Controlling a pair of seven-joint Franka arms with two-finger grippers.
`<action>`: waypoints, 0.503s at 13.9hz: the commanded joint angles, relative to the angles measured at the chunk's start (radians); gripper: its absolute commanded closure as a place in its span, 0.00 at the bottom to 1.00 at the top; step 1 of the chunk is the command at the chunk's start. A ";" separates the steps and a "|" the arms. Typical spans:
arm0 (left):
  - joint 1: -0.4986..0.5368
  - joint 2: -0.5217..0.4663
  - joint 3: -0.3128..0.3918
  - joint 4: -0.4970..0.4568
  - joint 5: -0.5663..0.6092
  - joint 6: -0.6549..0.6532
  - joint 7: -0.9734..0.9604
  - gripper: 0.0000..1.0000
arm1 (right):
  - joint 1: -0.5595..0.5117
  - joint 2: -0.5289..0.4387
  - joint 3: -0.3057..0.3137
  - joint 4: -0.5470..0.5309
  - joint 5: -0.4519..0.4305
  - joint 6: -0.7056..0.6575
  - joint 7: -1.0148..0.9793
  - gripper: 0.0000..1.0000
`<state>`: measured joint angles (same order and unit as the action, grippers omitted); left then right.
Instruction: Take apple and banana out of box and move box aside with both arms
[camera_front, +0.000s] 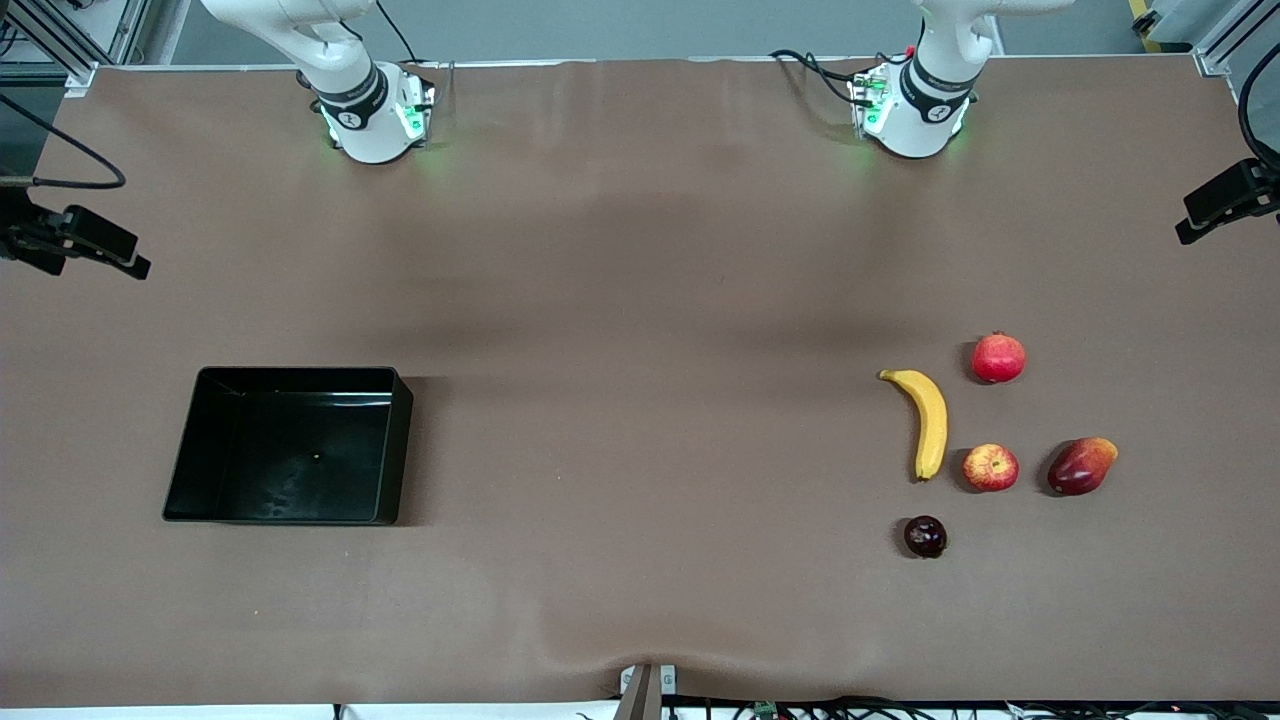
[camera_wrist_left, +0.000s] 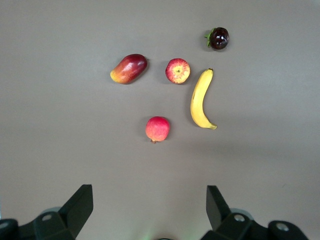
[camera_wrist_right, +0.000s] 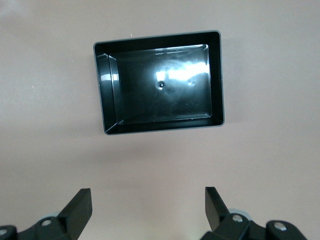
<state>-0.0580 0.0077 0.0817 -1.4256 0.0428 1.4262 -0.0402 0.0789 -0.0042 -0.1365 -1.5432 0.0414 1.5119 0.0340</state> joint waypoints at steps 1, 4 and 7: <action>-0.003 0.008 0.000 0.021 -0.008 -0.003 -0.003 0.00 | -0.027 -0.033 0.023 -0.032 -0.014 -0.028 0.017 0.00; 0.000 0.005 0.000 0.021 -0.006 -0.003 0.006 0.00 | -0.041 -0.036 0.069 -0.019 -0.017 -0.093 0.053 0.00; -0.002 0.008 0.000 0.021 -0.021 -0.003 0.003 0.00 | -0.039 -0.036 0.069 -0.012 -0.017 -0.107 0.057 0.00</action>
<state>-0.0580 0.0077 0.0804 -1.4243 0.0428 1.4262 -0.0401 0.0558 -0.0182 -0.0835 -1.5488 0.0403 1.4180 0.0737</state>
